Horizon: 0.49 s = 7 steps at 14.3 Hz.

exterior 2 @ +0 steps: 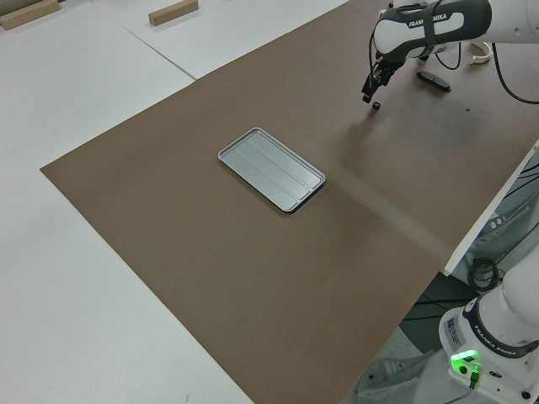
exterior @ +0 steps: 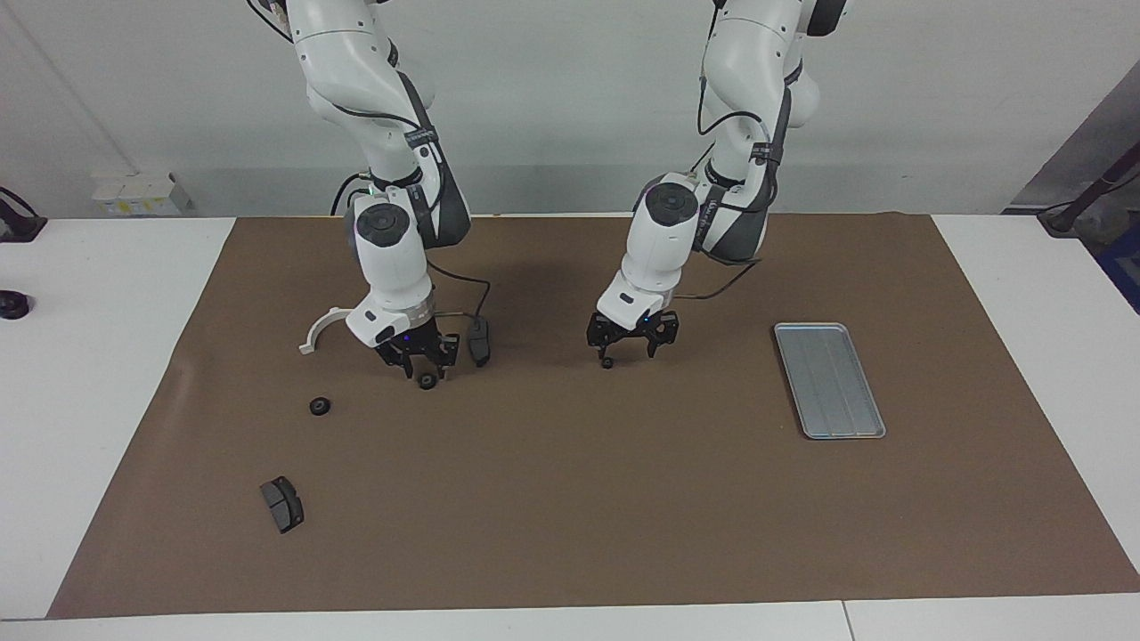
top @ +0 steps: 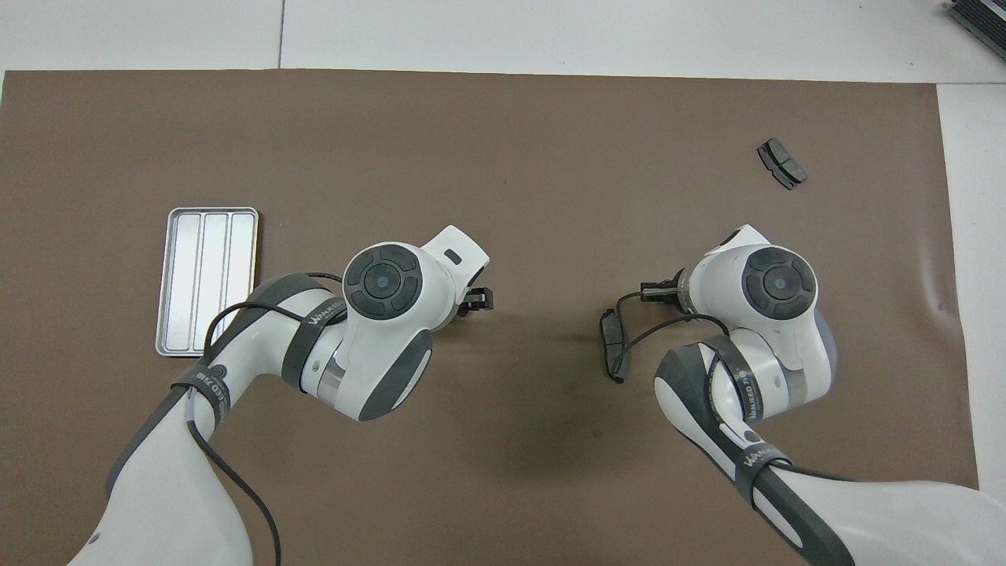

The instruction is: Place bearing gear from tray to pile

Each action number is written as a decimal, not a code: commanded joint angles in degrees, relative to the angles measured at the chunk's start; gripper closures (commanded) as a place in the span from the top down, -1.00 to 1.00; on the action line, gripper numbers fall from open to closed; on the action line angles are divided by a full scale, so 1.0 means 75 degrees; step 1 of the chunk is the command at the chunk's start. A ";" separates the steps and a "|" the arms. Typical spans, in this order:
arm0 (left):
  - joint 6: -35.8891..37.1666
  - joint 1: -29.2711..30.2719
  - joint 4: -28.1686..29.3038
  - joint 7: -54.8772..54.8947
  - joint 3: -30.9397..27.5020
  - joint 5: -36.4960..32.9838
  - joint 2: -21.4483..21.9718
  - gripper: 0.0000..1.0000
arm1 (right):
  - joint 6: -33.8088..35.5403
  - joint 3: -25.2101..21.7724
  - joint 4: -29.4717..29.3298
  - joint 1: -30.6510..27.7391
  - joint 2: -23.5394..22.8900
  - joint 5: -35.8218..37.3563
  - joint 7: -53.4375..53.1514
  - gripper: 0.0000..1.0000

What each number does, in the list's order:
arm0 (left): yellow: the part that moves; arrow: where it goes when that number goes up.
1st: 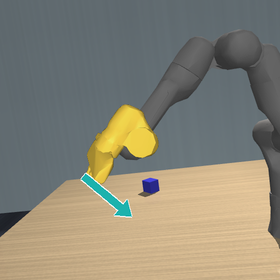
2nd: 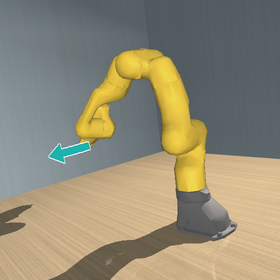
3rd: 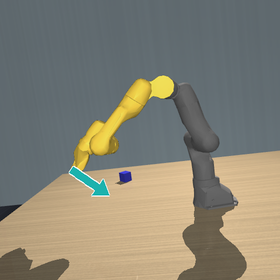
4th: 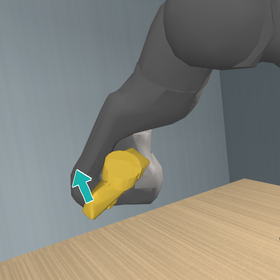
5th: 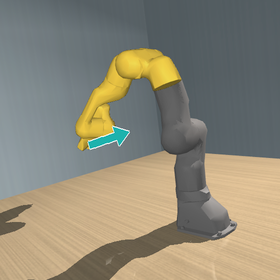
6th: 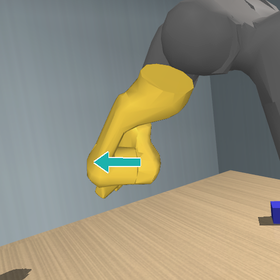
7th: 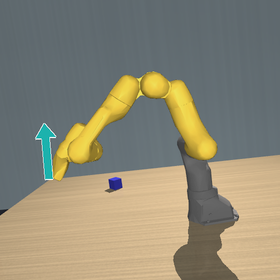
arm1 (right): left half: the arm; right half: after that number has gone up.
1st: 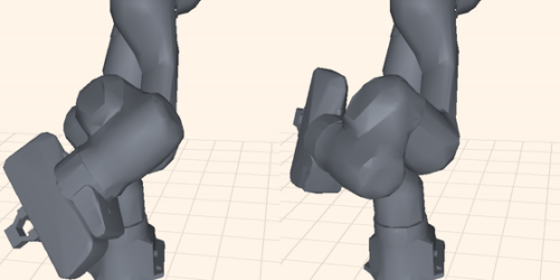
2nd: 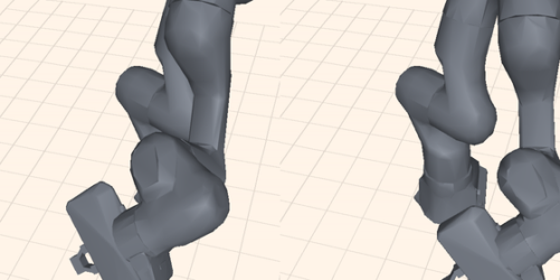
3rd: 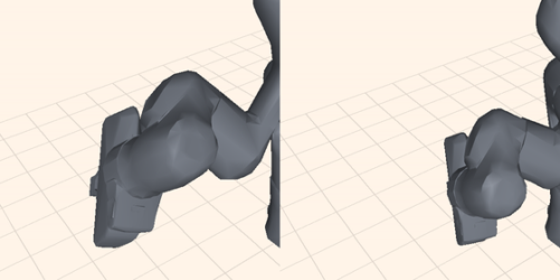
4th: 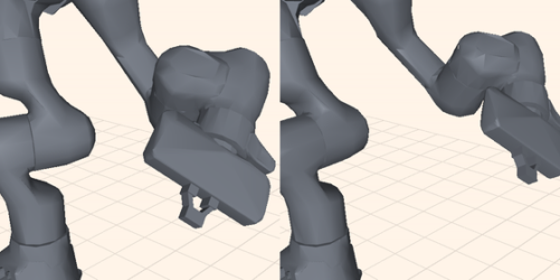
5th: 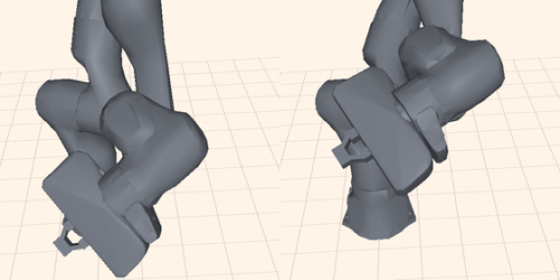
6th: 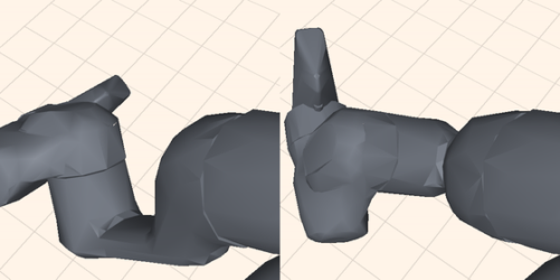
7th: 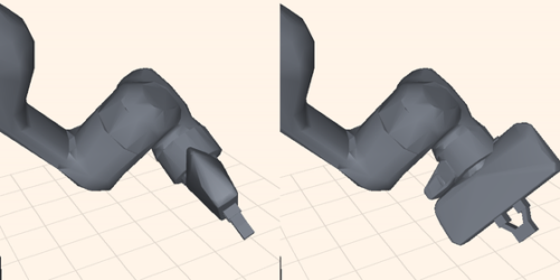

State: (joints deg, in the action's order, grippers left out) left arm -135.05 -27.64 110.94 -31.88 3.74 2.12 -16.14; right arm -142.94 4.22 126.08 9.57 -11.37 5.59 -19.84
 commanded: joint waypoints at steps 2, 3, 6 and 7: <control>0.1220 0.0999 -0.0808 0.0801 0.0040 -0.0037 0.0183 0.93 | 0.0682 0.0129 -0.0461 0.0070 0.0192 -0.0253 -0.0086 1.00; 0.1782 0.1269 -0.1090 0.1211 0.0040 -0.0037 0.0206 0.93 | 0.0730 0.0141 -0.0590 0.0268 0.0180 -0.0253 -0.0144 1.00; 0.2770 0.2147 -0.1339 0.2595 0.0029 -0.0002 0.0649 0.94 | 0.0754 0.0141 -0.0977 0.0714 0.0052 -0.0265 -0.0437 1.00; 0.3062 0.2405 -0.1339 0.2865 0.0017 -0.0002 0.0825 1.00 | 0.0824 0.0141 -0.1152 0.0901 -0.0088 -0.0265 -0.0576 1.00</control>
State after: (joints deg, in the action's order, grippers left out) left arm -116.33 -12.90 100.71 -14.73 3.45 2.11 -12.85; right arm -138.60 4.99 120.34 14.59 -10.45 4.85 -22.64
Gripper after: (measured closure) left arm 0.026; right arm 0.000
